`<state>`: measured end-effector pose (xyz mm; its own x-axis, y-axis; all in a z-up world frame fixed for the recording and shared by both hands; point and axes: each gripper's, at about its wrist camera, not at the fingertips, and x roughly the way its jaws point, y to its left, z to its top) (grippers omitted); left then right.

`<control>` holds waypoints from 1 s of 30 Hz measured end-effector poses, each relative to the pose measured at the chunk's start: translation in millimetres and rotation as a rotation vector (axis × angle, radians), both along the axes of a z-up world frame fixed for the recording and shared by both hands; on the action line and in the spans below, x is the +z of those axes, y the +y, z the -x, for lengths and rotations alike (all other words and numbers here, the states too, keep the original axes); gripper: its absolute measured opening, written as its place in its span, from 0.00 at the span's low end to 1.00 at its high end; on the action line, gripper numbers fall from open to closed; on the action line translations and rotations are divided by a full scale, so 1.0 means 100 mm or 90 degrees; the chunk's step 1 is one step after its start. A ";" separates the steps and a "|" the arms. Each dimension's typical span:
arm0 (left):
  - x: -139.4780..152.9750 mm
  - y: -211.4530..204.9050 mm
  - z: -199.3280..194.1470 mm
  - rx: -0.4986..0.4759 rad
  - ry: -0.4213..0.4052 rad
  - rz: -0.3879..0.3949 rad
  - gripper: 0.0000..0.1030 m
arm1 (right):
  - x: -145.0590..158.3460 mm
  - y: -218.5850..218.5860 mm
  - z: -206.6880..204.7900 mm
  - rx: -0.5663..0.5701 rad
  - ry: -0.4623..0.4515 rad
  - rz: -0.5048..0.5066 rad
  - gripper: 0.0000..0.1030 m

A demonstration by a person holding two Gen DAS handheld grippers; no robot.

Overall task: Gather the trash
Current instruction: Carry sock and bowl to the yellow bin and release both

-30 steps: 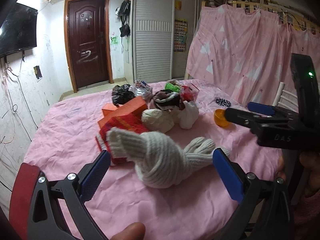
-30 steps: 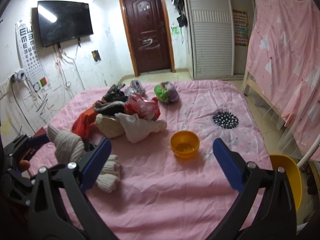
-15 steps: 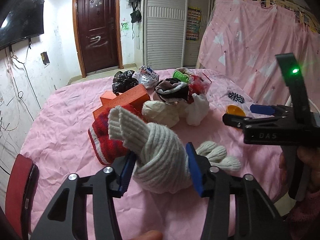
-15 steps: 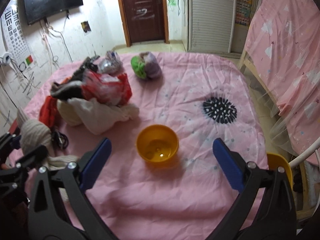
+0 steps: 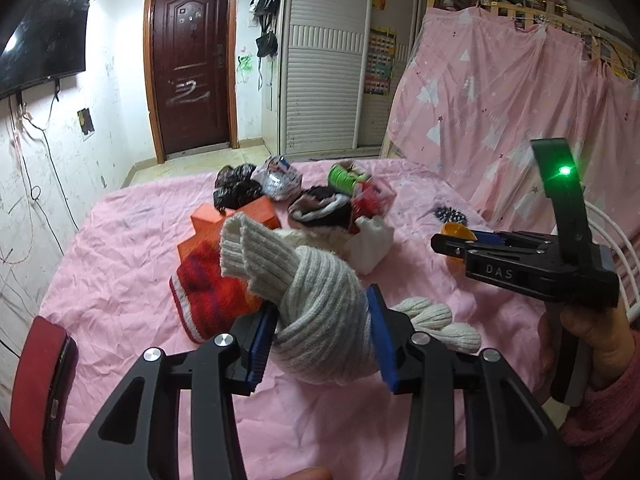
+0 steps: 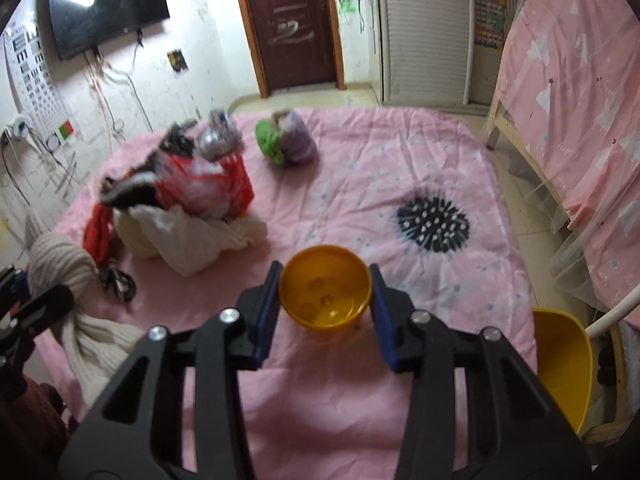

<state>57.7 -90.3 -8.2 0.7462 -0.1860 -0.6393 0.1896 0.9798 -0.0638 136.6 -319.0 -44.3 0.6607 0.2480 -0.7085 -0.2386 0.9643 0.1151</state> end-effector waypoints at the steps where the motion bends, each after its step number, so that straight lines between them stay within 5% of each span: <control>1: 0.03 -0.04 -0.01 -0.003 -0.005 -0.004 0.36 | 0.04 -0.01 0.02 -0.005 -0.010 0.005 0.39; 12: 0.29 -0.91 -0.21 -0.065 -0.043 -0.032 0.36 | 0.40 -0.84 0.32 -0.118 -0.087 -0.002 0.39; 26: 0.20 -2.50 -0.45 -0.209 0.044 0.001 0.37 | 0.78 -2.03 0.98 -0.288 -0.201 -0.079 0.39; 30: 0.13 -2.86 -0.45 -0.240 0.059 -0.008 0.45 | 0.75 -2.17 1.00 -0.300 -0.202 -0.092 0.39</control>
